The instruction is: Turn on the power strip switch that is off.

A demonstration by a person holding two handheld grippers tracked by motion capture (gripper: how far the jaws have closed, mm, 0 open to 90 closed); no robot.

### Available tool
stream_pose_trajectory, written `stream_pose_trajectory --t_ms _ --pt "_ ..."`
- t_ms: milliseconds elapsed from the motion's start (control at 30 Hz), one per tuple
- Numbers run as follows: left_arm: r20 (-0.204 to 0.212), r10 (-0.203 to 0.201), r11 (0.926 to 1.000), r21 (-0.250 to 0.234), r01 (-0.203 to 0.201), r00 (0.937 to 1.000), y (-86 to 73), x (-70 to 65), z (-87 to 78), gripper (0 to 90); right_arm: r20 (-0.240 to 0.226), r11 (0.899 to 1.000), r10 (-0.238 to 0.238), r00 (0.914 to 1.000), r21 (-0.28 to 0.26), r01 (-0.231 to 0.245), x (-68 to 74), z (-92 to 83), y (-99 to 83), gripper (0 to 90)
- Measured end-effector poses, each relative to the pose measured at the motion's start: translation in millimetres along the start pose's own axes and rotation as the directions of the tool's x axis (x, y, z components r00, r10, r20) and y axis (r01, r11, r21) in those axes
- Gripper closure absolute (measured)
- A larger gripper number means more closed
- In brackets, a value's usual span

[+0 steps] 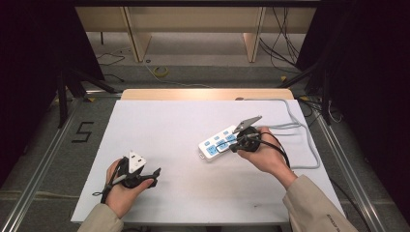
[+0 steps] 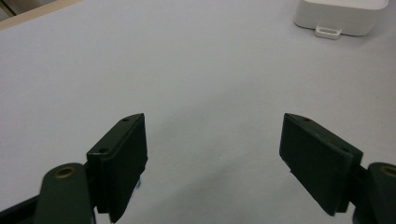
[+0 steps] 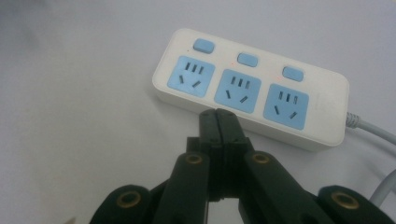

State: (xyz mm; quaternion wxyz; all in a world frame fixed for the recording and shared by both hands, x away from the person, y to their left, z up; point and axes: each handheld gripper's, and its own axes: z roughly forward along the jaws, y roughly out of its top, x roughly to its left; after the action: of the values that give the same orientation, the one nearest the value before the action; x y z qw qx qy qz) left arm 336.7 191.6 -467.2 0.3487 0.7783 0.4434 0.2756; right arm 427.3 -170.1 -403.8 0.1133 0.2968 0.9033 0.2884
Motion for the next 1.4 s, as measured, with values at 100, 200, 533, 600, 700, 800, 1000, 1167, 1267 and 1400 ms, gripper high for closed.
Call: stream_pose_trajectory --t_ms 100,200,533,600,700,800,1000,1167,1267,1400 --pt "-0.001 0.000 1.0000 0.000 0.000 1.0000 0.2 -0.3 0.0 23.2 0.001 1.000 -0.003 1.0000 0.004 0.003 -0.3 1.0 1.4 90.0" --pt "0.002 0.000 1.0000 0.001 0.000 1.0000 0.0 -0.7 0.4 23.2 0.000 1.000 -0.008 1.0000 0.008 0.008 -0.6 2.2 2.7 90.0" --pt "0.002 0.000 1.0000 0.001 0.000 1.0000 0.1 -0.7 0.2 23.2 -0.004 1.000 -0.009 1.0000 0.015 0.009 -0.2 5.6 7.3 90.0" --pt "0.002 0.000 1.0000 0.000 0.000 1.0000 0.2 -0.7 0.2 23.2 -0.002 1.000 -0.008 1.0000 0.019 0.008 0.0 5.9 8.2 90.0" --pt "0.002 0.000 1.0000 0.001 0.000 1.0000 0.1 -0.6 0.3 23.2 -0.003 1.000 -0.012 0.9999 0.019 0.012 -0.6 7.0 9.5 90.0" --pt "0.002 0.000 1.0000 0.001 0.000 1.0000 0.1 -0.7 0.3 23.2 -0.005 1.000 -0.009 0.9999 0.024 0.009 -0.9 7.9 10.5 90.0" --pt "0.002 0.000 1.0000 0.003 0.000 1.0000 0.1 -1.0 0.4 23.2 -0.006 1.000 -0.009 0.9999 0.029 0.009 -1.6 10.9 12.1 90.0" --pt "0.003 0.000 1.0000 0.003 0.000 1.0000 0.1 -1.0 0.4 23.2 -0.006 0.999 -0.008 1.0000 0.034 0.008 -2.5 12.1 14.6 90.0" --pt "0.003 0.000 1.0000 0.002 0.000 1.0000 0.2 -1.0 0.3 23.2 -0.008 0.999 -0.006 1.0000 0.033 0.006 -3.0 12.8 16.3 90.0" --pt "0.005 0.000 1.0000 0.003 0.000 1.0000 0.0 -1.2 0.7 23.2 -0.010 0.999 -0.007 0.9999 0.040 0.008 -2.9 14.2 18.8 90.0"
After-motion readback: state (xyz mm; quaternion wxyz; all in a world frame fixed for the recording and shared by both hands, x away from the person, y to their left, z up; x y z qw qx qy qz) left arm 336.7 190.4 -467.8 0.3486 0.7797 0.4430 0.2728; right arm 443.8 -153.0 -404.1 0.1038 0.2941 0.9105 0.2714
